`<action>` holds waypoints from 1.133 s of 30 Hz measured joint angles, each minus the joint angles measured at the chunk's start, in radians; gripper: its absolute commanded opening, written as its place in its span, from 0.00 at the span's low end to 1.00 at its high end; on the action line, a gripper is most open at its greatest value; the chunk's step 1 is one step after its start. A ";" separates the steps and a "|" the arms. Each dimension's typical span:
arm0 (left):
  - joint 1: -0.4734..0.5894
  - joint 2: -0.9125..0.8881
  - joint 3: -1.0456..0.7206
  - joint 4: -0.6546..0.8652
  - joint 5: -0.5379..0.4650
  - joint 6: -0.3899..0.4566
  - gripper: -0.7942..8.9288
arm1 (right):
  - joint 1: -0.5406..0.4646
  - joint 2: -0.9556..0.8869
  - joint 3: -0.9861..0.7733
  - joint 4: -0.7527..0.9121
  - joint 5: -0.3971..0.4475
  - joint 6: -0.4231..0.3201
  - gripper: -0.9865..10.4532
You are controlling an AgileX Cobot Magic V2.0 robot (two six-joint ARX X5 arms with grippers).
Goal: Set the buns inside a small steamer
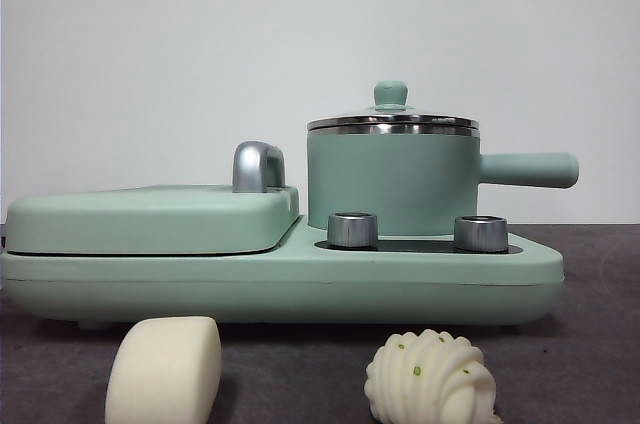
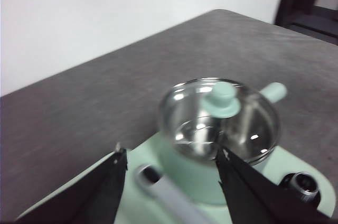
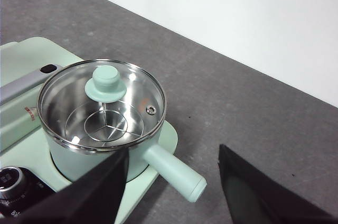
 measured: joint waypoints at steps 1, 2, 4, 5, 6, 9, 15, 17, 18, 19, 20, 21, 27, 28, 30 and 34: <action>-0.020 0.032 0.000 0.038 0.000 -0.004 0.37 | 0.000 0.000 0.000 0.000 0.000 0.001 0.32; -0.036 0.059 0.000 0.072 0.000 -0.007 0.37 | 0.000 0.000 0.000 0.000 0.000 0.003 0.32; -0.068 0.117 0.000 0.150 0.000 -0.010 0.37 | 0.000 0.000 0.000 0.000 0.000 0.014 0.32; -0.083 0.147 0.005 0.180 0.000 -0.011 0.37 | 0.000 0.000 0.000 0.000 0.000 0.021 0.32; -0.097 0.178 0.014 0.203 0.000 -0.011 0.37 | 0.000 0.000 0.000 0.000 0.000 0.027 0.32; -0.133 0.268 0.071 0.224 0.000 -0.011 0.37 | 0.000 0.000 0.000 0.000 0.000 0.041 0.32; -0.175 0.446 0.256 0.224 -0.001 -0.011 0.37 | 0.000 0.000 0.000 0.000 0.000 0.047 0.32; -0.181 0.490 0.305 0.224 -0.001 -0.011 0.37 | 0.000 0.000 0.000 0.000 0.000 0.047 0.32; -0.185 0.513 0.330 0.225 -0.001 -0.011 0.37 | 0.000 0.000 0.000 0.000 0.000 0.047 0.32; -0.187 0.531 0.345 0.226 -0.001 -0.011 0.37 | 0.000 0.000 0.000 0.000 0.000 0.047 0.32; -0.190 0.552 0.361 0.226 -0.002 -0.011 0.37 | 0.000 0.000 0.000 0.000 0.000 0.047 0.32; -0.193 0.570 0.372 0.227 -0.002 -0.011 0.37 | 0.000 0.000 0.000 0.000 0.000 0.047 0.32; -0.210 0.628 0.381 0.221 -0.002 -0.011 0.37 | 0.000 0.000 0.000 0.000 0.000 0.047 0.32; -0.212 0.632 0.381 0.222 -0.002 -0.011 0.37 | 0.000 0.000 0.000 0.000 0.000 0.047 0.32; -0.213 0.640 0.381 0.222 -0.002 -0.011 0.37 | 0.000 0.000 0.000 0.000 0.000 0.047 0.32; -0.214 0.650 0.381 0.211 -0.009 -0.011 0.37 | 0.000 0.000 0.000 0.000 0.000 0.048 0.32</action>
